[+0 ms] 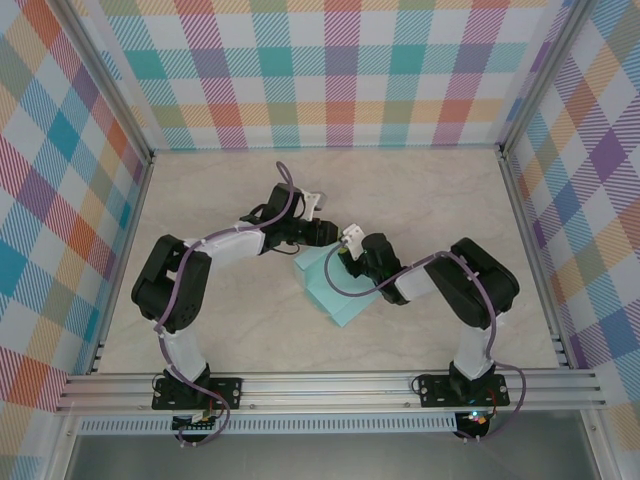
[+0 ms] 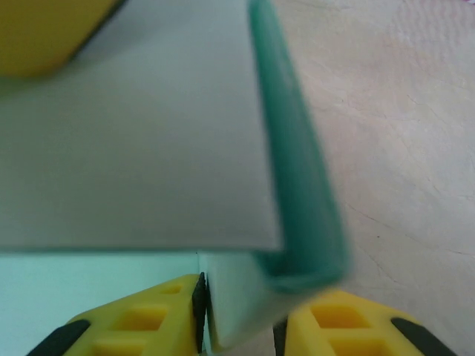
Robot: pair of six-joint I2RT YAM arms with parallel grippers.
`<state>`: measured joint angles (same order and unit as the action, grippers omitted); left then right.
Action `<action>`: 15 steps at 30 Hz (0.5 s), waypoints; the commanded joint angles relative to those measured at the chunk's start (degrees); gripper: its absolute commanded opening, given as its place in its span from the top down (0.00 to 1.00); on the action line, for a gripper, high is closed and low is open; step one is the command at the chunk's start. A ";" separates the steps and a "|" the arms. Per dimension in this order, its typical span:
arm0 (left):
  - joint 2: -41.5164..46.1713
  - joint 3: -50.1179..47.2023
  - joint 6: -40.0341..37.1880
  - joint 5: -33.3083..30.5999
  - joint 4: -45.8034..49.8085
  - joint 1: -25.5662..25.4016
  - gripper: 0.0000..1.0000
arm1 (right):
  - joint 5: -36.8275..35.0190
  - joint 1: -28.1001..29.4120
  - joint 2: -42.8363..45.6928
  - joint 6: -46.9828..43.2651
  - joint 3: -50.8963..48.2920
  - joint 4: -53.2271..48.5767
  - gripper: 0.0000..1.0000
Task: Fold the paper box
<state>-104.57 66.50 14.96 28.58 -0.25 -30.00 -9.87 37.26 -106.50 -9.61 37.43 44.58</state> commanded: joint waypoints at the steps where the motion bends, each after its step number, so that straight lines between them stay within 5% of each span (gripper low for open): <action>1: -2.07 0.34 0.14 -1.04 3.42 -0.49 0.58 | -4.63 1.66 -1.99 0.67 3.08 0.85 0.72; 15: -4.70 -0.41 5.05 0.77 0.88 -0.50 0.62 | -23.57 3.37 -6.05 5.32 7.71 -2.43 0.80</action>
<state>-106.17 66.78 17.61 26.63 -4.49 -28.99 -23.83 40.27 -110.04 -4.69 42.54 43.97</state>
